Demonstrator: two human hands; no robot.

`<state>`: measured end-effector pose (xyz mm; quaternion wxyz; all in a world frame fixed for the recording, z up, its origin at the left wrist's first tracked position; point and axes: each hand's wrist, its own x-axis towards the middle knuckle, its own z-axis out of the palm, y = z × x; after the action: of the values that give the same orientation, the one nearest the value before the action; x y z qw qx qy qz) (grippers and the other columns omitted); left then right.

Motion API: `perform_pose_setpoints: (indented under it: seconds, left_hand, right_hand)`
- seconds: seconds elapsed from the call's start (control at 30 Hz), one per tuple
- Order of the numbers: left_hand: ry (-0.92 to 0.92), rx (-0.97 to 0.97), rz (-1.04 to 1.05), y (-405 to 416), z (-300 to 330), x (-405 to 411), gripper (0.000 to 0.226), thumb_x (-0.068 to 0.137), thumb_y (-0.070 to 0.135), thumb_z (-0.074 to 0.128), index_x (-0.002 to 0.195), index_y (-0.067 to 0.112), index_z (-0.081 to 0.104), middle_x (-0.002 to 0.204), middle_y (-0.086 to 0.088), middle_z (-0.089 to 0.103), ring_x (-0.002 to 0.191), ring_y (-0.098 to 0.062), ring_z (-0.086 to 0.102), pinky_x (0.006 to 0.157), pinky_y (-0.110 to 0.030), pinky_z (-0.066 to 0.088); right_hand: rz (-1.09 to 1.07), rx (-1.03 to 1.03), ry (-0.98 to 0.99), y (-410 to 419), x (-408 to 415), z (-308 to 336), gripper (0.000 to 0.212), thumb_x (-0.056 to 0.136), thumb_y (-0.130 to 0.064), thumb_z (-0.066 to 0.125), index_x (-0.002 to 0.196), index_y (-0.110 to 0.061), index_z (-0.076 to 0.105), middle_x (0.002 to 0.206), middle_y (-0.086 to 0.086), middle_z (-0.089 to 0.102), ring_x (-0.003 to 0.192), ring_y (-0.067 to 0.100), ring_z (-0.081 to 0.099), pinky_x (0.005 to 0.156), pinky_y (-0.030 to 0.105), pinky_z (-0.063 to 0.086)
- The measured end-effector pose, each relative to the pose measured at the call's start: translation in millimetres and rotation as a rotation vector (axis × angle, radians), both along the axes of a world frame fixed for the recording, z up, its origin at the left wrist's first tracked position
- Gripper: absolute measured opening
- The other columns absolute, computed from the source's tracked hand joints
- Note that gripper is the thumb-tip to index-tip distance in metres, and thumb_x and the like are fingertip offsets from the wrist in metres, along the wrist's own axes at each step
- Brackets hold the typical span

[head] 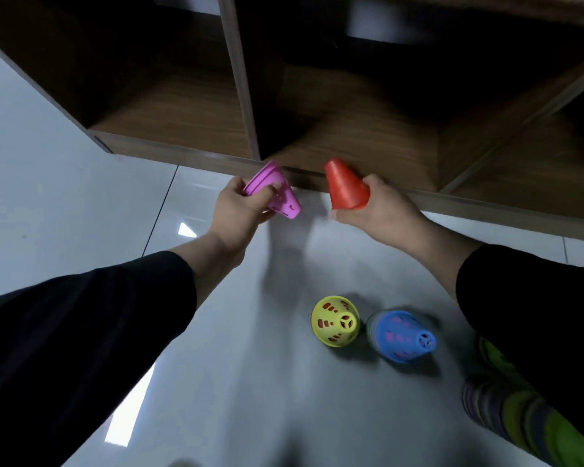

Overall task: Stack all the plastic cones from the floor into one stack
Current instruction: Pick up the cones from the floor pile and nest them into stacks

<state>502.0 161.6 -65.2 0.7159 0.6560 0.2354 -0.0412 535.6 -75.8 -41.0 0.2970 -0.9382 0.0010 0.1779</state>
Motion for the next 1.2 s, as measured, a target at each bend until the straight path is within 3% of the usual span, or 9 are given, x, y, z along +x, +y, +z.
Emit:
perform_pose_setpoints:
  seconds: [0.1, 0.2, 0.3, 0.47, 0.6, 0.7, 0.83, 1.03, 1.2]
  left_hand:
    - [-0.071, 0.012, -0.06, -0.2, 21.6, -10.8, 0.043, 0.074, 0.032, 0.084, 0.104, 0.007, 0.066, 0.098, -0.014, 0.073, 0.094, -0.029, 0.073, 0.086, -0.041, 0.059]
    - [-0.122, 0.063, -0.128, 0.0, 41.1, -29.1, 0.04, 0.073, 0.037, 0.086, 0.095, 0.008, 0.069, 0.092, -0.013, 0.073, 0.095, -0.029, 0.073, 0.085, -0.036, 0.059]
    - [-0.15, 0.017, -0.164, -0.7, 57.4, -51.9, 0.046, 0.081, 0.038, 0.08, 0.107, 0.002, 0.067, 0.1, -0.017, 0.073, 0.1, -0.028, 0.071, 0.088, -0.035, 0.058]
    - [-0.121, -0.04, -0.179, -5.8, 76.1, -87.5, 0.042, 0.083, 0.045, 0.076, 0.111, 0.016, 0.066, 0.098, -0.005, 0.074, 0.099, -0.024, 0.072, 0.079, -0.032, 0.06]
    - [-0.101, 0.004, -0.269, -15.0, 82.3, -110.5, 0.034, 0.067, 0.044, 0.084, 0.084, 0.032, 0.057, 0.085, 0.0, 0.062, 0.088, -0.024, 0.065, 0.072, -0.038, 0.06]
    - [-0.133, 0.242, -0.378, -24.4, 85.8, -128.1, 0.04, 0.061, 0.053, 0.083, 0.083, 0.037, 0.054, 0.084, 0.005, 0.06, 0.078, -0.017, 0.058, 0.054, -0.025, 0.05]
    - [-0.128, 0.609, -0.687, -31.0, 87.5, -150.4, 0.055, 0.065, 0.058, 0.083, 0.101, 0.041, 0.045, 0.093, 0.004, 0.06, 0.079, -0.017, 0.062, 0.051, -0.026, 0.053]
    - [-0.269, 1.194, -1.119, -63.5, 88.5, -144.4, 0.068, 0.08, 0.038, 0.075, 0.138, 0.024, 0.042, 0.114, -0.006, 0.061, 0.099, -0.028, 0.059, 0.074, -0.032, 0.048]
    - [-0.205, 1.671, -1.431, -103.1, 83.3, -122.6, 0.082, 0.089, 0.031, 0.065, 0.156, 0.026, 0.019, 0.124, -0.008, 0.059, 0.113, -0.032, 0.055, 0.079, -0.036, 0.047]
  right_hand:
    - [-0.084, 0.173, -0.074, -19.6, -13.1, 34.8, 0.061, 0.065, -0.064, 0.08, 0.11, -0.032, 0.053, 0.093, -0.014, 0.062, 0.082, 0.006, 0.062, 0.063, 0.026, 0.043]
    - [-0.133, 0.217, -0.145, -39.9, -37.0, 66.7, 0.054, 0.069, -0.063, 0.078, 0.104, -0.03, 0.055, 0.087, -0.011, 0.062, 0.071, -0.003, 0.059, 0.056, 0.018, 0.041]
    - [-0.17, 0.301, -0.199, -53.4, -72.5, 91.2, 0.052, 0.067, -0.065, 0.074, 0.099, -0.028, 0.055, 0.08, -0.012, 0.061, 0.062, -0.008, 0.055, 0.05, 0.008, 0.037]
    - [-0.199, 0.36, -0.239, -67.6, -150.7, 94.4, 0.055, 0.065, -0.06, 0.075, 0.107, -0.034, 0.053, 0.086, -0.032, 0.062, 0.071, -0.007, 0.059, 0.06, 0.007, 0.041]
    - [-0.238, 0.337, -0.207, -70.7, -201.4, 70.1, 0.068, 0.057, -0.066, 0.076, 0.114, -0.045, 0.047, 0.097, -0.03, 0.064, 0.085, -0.005, 0.063, 0.067, 0.009, 0.046]
    - [-0.234, 0.296, -0.196, -70.1, -225.3, 44.5, 0.08, 0.055, -0.069, 0.076, 0.124, -0.041, 0.046, 0.112, -0.013, 0.065, 0.098, 0.009, 0.064, 0.083, 0.033, 0.054]
    - [-0.205, 0.215, -0.233, -66.5, -239.4, 14.2, 0.083, 0.06, -0.063, 0.082, 0.13, -0.038, 0.043, 0.116, -0.005, 0.061, 0.104, 0.016, 0.059, 0.083, 0.031, 0.047]
    - [-0.311, 0.137, -0.273, -65.5, -237.0, -16.2, 0.083, 0.057, -0.068, 0.078, 0.127, -0.044, 0.04, 0.11, -0.009, 0.058, 0.099, 0.017, 0.059, 0.077, 0.034, 0.048]
    - [-0.265, 0.033, -0.216, -76.9, -239.0, -32.5, 0.08, 0.065, -0.052, 0.085, 0.131, -0.025, 0.05, 0.122, 0.004, 0.064, 0.113, 0.029, 0.056, 0.088, 0.04, 0.049]
